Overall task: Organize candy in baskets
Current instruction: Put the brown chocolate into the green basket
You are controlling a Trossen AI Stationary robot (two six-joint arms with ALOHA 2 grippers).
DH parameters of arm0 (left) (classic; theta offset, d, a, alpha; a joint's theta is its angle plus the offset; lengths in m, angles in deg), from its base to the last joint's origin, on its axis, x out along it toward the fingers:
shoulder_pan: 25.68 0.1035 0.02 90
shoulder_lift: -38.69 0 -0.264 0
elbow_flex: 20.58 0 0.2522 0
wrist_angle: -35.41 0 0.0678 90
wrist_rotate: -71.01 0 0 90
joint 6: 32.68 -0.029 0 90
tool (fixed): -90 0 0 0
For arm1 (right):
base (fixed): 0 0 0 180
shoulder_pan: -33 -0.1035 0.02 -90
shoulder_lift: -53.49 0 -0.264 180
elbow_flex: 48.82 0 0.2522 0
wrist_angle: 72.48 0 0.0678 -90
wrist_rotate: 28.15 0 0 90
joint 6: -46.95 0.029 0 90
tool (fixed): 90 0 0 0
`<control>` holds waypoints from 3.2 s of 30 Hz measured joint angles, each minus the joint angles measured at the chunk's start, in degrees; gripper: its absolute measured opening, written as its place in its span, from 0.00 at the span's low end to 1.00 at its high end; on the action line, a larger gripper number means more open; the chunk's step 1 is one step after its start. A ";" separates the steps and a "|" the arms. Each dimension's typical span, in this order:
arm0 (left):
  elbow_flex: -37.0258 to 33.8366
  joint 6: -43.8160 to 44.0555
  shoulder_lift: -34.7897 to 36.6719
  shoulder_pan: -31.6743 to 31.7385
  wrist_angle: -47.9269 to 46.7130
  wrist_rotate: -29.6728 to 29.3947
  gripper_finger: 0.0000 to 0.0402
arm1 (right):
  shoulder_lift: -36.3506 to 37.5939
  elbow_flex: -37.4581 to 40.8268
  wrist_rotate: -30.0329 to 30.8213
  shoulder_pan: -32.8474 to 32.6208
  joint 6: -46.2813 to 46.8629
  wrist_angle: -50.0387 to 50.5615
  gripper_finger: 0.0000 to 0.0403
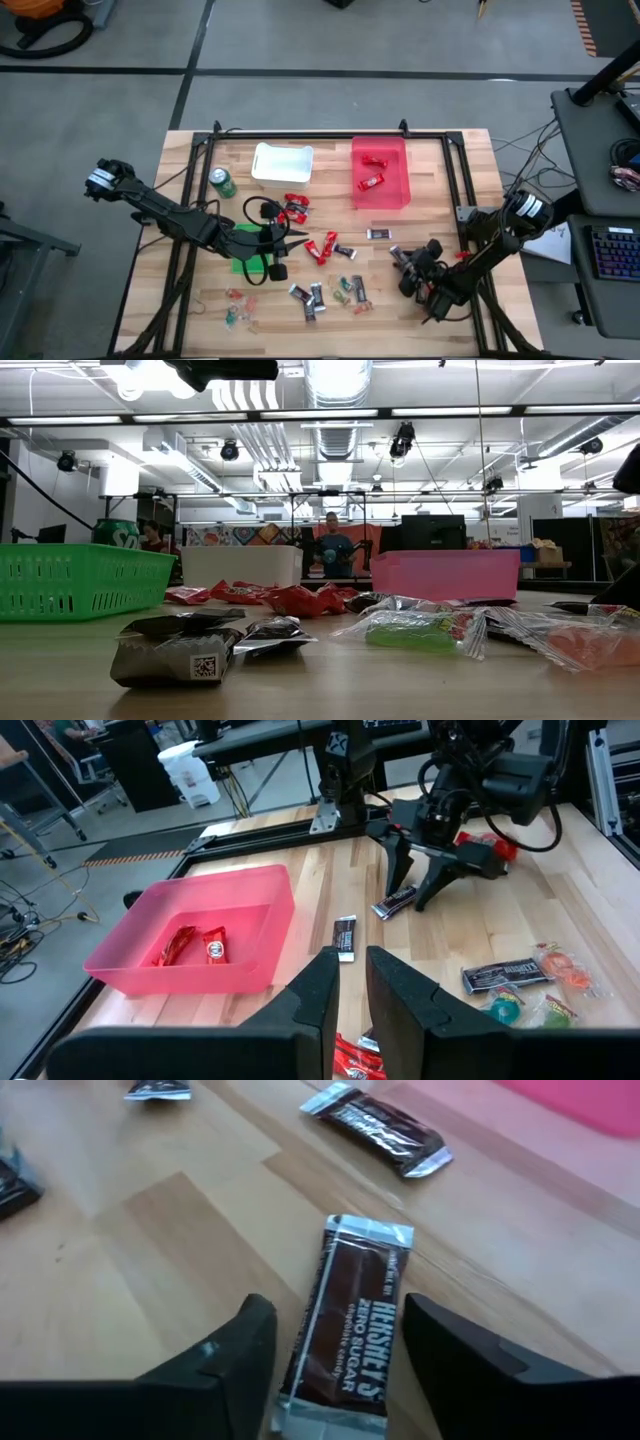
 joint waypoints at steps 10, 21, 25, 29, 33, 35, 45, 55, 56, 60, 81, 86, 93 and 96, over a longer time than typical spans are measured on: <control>0.00 0.61 -0.02 0.00 0.00 0.24 0.10 | 2.25 0.31 0.86 0.15 0.69 -0.07 0.21; 0.00 1.13 -0.02 -0.02 0.18 0.23 0.10 | 9.44 0.53 1.13 0.19 2.71 0.65 0.21; 0.00 0.76 -0.02 -0.02 0.87 0.83 0.11 | 12.29 0.53 3.57 0.13 6.01 0.36 0.20; -0.02 -1.30 -0.02 -0.02 0.90 4.80 0.18 | 16.52 0.49 6.21 0.13 6.49 0.18 0.20; -0.03 -4.20 -1.50 -0.03 3.06 7.19 0.29 | 21.60 0.49 6.59 0.13 4.33 -1.59 0.20; -0.04 -6.35 -3.39 -0.02 6.10 8.06 0.35 | 24.05 0.49 6.58 0.13 2.90 -3.53 0.20; 0.50 -22.39 -20.09 0.13 32.06 14.05 0.48 | 29.51 0.51 4.65 1.86 -13.41 -21.70 0.20; 10.22 -27.62 -34.17 1.95 38.33 14.26 0.48 | 28.59 0.52 -11.28 8.98 -28.53 -41.89 0.21; 11.04 -27.88 -35.08 1.96 38.37 14.59 0.48 | 28.59 0.53 -12.11 9.37 -29.51 -43.06 0.21; 13.51 -27.87 -37.09 2.05 38.55 15.47 0.48 | 28.59 0.52 -15.60 11.00 -30.99 -44.17 0.21; 17.29 -27.47 -39.47 3.68 38.33 20.22 0.04 | 28.59 0.51 -18.86 12.27 -35.52 -46.71 0.21; 17.29 -27.47 -39.45 3.75 37.84 20.13 0.01 | 28.59 0.51 -17.68 12.24 -36.04 -46.58 0.27; 17.29 -27.60 -35.55 3.72 29.24 17.71 0.00 | 29.52 0.51 -17.12 12.28 -36.87 -46.70 0.45; 17.25 -27.37 -32.58 3.72 22.97 16.62 0.00 | 30.24 0.51 -16.69 12.40 -38.38 -46.67 0.50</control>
